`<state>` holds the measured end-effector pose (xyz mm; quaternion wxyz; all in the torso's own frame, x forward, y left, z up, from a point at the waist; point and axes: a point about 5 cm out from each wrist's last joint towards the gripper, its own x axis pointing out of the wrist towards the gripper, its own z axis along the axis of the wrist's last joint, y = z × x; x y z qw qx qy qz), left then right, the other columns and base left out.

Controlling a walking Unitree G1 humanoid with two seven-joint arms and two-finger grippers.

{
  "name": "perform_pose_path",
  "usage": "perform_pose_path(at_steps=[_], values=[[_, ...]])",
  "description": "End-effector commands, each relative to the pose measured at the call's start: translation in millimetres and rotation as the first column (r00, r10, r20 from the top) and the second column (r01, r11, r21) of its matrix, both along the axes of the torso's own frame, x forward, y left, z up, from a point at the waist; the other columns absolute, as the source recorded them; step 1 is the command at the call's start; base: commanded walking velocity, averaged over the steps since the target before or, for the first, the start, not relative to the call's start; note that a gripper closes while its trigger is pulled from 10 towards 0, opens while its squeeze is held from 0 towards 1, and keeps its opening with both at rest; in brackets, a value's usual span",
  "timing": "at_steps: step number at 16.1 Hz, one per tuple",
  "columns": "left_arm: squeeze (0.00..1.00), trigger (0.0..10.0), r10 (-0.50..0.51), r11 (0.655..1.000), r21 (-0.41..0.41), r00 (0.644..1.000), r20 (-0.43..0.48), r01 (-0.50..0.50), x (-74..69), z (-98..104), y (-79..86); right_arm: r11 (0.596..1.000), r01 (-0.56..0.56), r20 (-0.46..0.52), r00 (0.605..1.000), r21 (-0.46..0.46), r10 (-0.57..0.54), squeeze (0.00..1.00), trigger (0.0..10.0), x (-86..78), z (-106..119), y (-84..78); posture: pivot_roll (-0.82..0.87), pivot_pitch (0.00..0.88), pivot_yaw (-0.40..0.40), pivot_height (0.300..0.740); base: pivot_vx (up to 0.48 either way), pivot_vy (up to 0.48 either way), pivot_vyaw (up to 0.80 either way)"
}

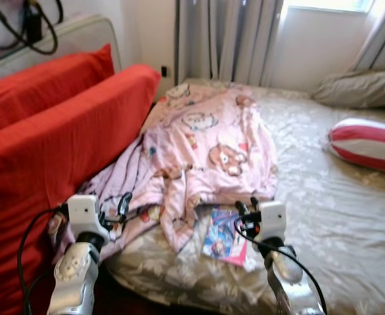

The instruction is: Clean up the room

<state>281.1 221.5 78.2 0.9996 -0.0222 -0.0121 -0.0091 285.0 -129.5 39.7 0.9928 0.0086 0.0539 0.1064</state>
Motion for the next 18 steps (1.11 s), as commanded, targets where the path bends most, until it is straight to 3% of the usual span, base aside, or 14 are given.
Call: perform_pose_path(at_steps=[1, 18], values=[[0.0, 10.0, -0.02, 1.0, -0.006, 1.0, -0.015, 0.02, -1.6, -1.8, -4.0, 1.0, 0.0, 0.008, 1.0, 0.0, 0.0, 0.0, 10.0, -0.4, 2.3, -0.8, 0.03, 0.0, -0.037, 0.665, 0.0, 0.0, 0.0], [0.0, 10.0, -0.056, 0.998, 0.002, 0.998, -0.041, 0.056, -1.6, -3.4, -8.5, 1.0, 0.003, -0.031, 1.0, -0.004, -0.003, 0.0, 10.0, -2.0, -3.7, 0.7, 0.03, 0.0, -0.036, 0.665, 0.0, 0.0, 0.0]])
